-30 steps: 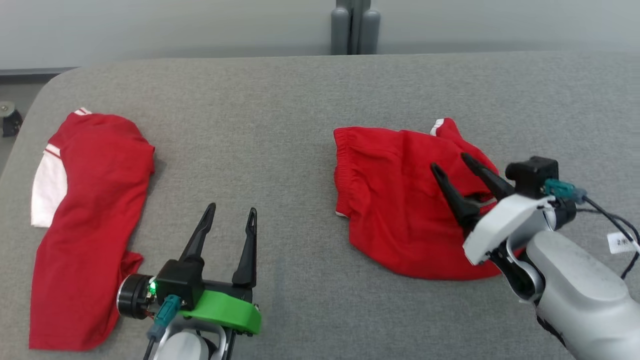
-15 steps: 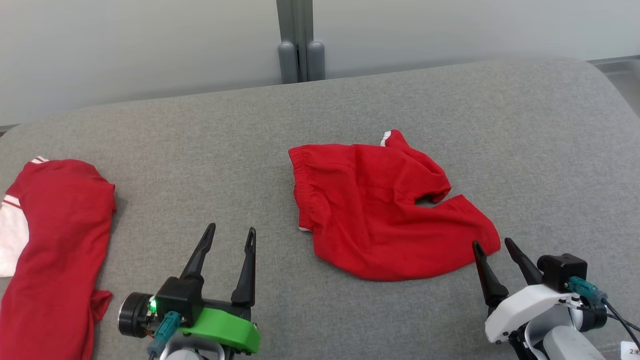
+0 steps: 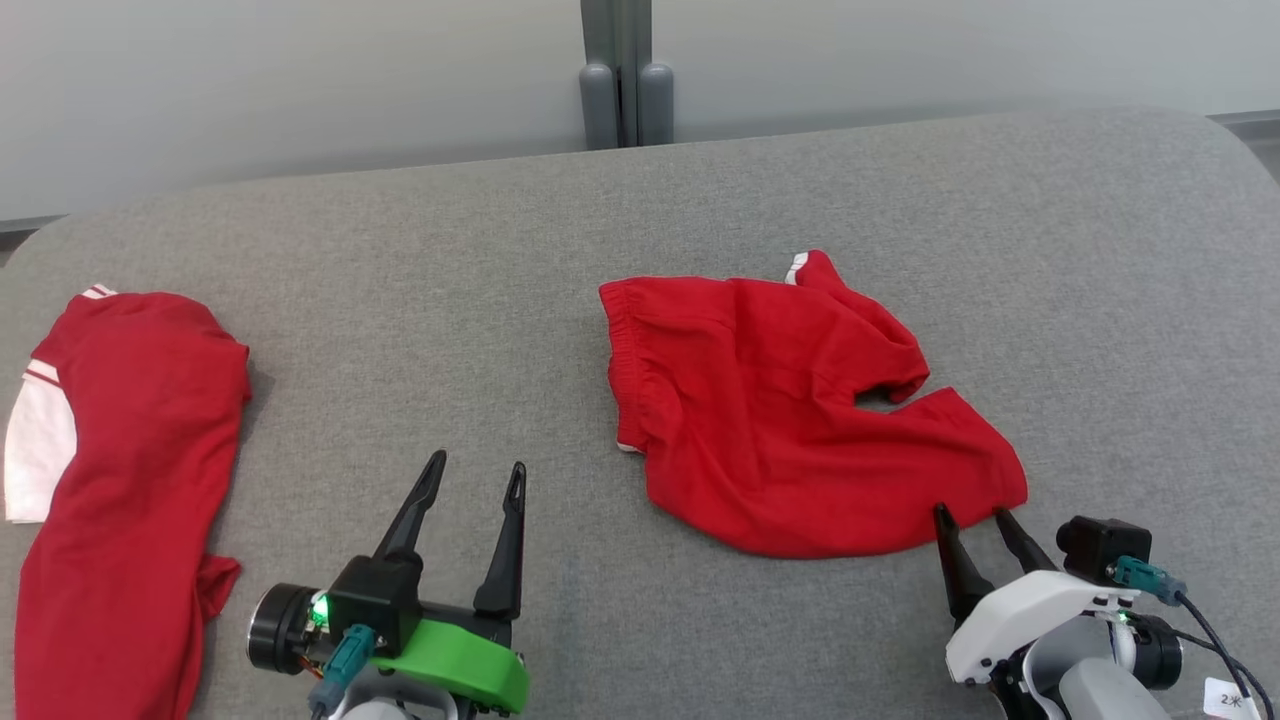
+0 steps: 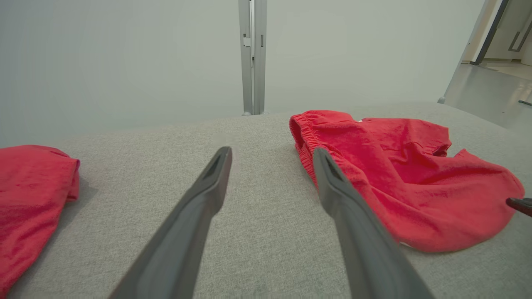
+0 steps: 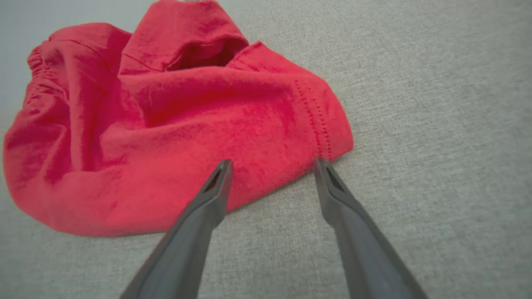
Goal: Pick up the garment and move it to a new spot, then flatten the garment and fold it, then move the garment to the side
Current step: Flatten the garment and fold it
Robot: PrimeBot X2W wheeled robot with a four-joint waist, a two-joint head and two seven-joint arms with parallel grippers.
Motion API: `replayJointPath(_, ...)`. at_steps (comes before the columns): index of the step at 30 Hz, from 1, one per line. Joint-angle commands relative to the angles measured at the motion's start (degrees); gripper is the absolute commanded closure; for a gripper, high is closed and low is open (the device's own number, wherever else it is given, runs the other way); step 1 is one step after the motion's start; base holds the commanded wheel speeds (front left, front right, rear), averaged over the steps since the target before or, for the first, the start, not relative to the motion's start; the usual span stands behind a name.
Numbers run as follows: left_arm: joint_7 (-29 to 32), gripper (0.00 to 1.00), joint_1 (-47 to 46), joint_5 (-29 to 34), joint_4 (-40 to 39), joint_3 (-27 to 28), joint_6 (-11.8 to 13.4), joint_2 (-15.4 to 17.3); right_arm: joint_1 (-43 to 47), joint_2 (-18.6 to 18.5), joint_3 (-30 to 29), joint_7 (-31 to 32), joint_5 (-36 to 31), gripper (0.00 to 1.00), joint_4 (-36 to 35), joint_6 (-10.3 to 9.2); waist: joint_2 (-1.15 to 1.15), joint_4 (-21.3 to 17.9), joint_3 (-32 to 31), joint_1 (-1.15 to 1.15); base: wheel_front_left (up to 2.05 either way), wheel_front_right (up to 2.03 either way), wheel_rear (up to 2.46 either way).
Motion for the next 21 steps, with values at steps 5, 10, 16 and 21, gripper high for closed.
replayJointPath(5, 0.0, 0.0, -1.0, 0.7, 0.3, 0.2, -0.2, 0.2, -2.3, 0.4, 1.3, 0.7, 2.2, 0.6, 1.8, 0.01, 0.0, 1.7, 1.2, 0.0, 0.0, 0.0, 0.0)
replayJointPath(10, 0.0, 0.0, -1.1, 0.7, 0.5, 0.5, -0.1, 0.2, -3.3, -0.3, 3.4, -0.2, 2.5, 1.0, 2.0, 0.01, 0.0, 1.9, 0.9, 0.0, 0.0, 0.0, 0.0)
replayJointPath(16, 0.0, 0.0, 0.0, -0.2, 0.6, 0.9, 0.5, 0.2, -3.4, -1.6, 5.5, -0.7, 2.5, 1.0, 0.2, 0.01, 0.0, 0.7, -0.7, 0.0, 0.0, 0.0, 0.0)
replayJointPath(21, 0.0, 0.0, 0.8, -0.7, 0.3, 0.6, 0.8, 0.2, -2.4, -2.6, 6.8, -1.0, 1.7, 1.0, -3.2, 0.01, 0.0, -0.5, -1.9, 0.0, 0.0, 0.0, 0.0)
